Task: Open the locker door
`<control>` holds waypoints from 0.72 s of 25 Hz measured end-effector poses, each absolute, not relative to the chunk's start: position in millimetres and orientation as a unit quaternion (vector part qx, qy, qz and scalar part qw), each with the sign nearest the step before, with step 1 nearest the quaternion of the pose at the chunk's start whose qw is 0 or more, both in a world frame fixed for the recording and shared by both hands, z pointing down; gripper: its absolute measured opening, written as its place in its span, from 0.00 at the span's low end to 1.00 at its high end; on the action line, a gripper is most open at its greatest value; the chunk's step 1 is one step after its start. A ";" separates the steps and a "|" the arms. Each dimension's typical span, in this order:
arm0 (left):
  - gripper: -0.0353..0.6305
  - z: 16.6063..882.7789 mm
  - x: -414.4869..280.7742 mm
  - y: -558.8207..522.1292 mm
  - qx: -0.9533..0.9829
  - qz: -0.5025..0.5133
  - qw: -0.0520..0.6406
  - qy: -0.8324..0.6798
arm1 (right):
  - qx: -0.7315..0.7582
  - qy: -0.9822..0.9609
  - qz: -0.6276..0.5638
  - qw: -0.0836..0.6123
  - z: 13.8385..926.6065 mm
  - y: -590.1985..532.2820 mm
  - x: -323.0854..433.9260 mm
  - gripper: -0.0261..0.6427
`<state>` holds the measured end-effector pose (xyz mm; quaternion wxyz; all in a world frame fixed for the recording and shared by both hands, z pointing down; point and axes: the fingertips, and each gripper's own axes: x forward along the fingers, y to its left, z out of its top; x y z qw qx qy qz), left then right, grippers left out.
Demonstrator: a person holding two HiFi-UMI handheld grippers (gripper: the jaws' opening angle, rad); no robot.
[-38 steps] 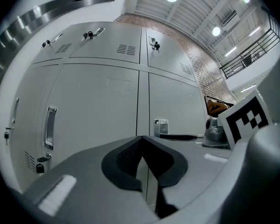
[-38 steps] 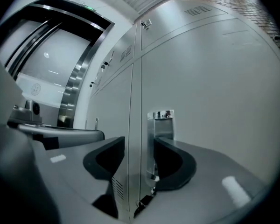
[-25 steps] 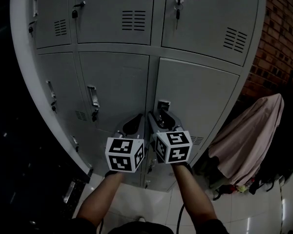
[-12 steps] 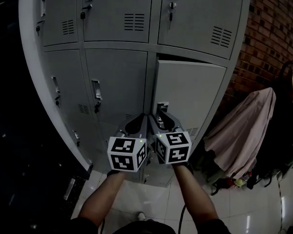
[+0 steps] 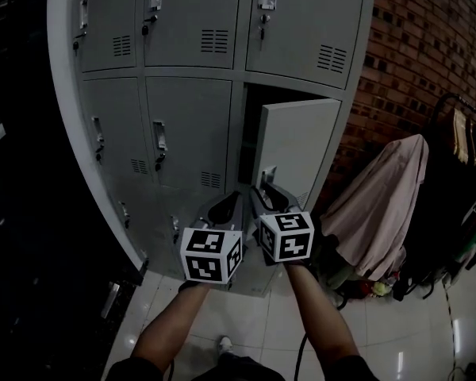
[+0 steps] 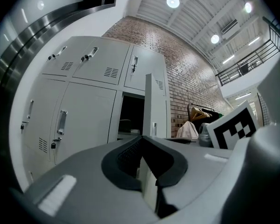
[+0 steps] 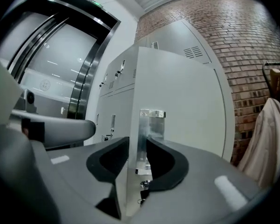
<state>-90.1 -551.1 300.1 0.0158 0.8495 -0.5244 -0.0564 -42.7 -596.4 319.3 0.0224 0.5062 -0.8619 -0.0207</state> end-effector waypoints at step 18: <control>0.06 301.0 -34.0 -465.8 0.859 -0.048 0.022 -0.508 | 0.534 -0.845 -0.018 0.027 320.4 -526.6 24.5 0.22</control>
